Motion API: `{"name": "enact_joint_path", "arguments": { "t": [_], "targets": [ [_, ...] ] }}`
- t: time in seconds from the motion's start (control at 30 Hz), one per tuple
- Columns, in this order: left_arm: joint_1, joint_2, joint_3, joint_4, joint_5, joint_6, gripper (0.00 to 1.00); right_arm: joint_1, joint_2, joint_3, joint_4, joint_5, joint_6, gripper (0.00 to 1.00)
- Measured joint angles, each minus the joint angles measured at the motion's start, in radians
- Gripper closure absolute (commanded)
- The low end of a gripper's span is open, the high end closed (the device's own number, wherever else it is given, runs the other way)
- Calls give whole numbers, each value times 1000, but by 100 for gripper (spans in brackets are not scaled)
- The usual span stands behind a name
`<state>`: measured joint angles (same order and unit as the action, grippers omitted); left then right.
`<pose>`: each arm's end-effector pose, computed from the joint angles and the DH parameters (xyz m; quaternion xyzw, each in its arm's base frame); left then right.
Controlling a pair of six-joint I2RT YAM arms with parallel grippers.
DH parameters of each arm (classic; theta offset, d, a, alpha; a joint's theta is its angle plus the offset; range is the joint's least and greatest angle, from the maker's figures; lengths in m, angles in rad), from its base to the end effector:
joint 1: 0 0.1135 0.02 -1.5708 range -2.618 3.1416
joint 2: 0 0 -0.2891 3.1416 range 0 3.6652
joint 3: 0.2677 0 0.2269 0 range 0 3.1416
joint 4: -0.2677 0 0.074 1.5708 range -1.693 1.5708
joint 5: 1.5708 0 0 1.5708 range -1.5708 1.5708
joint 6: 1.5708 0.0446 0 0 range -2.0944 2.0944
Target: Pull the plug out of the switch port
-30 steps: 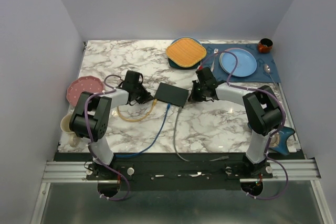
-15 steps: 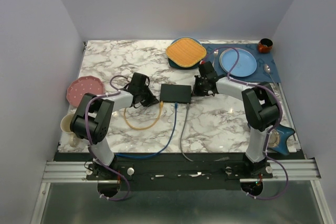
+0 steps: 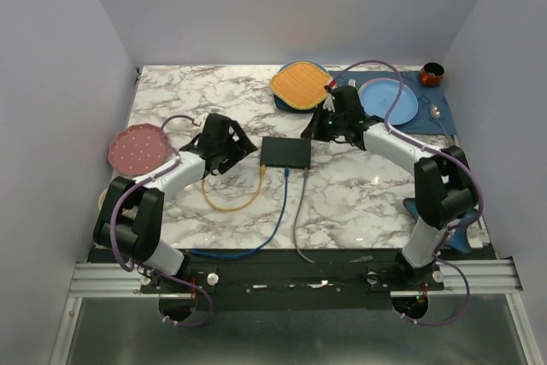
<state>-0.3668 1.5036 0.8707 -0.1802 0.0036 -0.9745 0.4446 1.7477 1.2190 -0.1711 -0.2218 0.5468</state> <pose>0.2744 -0.1056 0.2348 -0.2773 0.8867 -0.2312 0.2887 0.3388 0.1723 0.2639 -0.0006 0.9023 0.2877 0.3211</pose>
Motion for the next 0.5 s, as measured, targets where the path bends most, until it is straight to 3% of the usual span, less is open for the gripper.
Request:
{"name": "enact_joint_path", "arguments": {
  "t": [0.07,0.3,0.5],
  "targets": [
    [1,1,-32,58,55,-2,5,0,31,-2,47,-95,14,82],
    [1,0,-259,350,235,-71,41,0,137,-12,167,-309,57,83],
    [1,41,-278,548,298,-127,48,0,230,24,200,-380,75,89]
  ]
}}
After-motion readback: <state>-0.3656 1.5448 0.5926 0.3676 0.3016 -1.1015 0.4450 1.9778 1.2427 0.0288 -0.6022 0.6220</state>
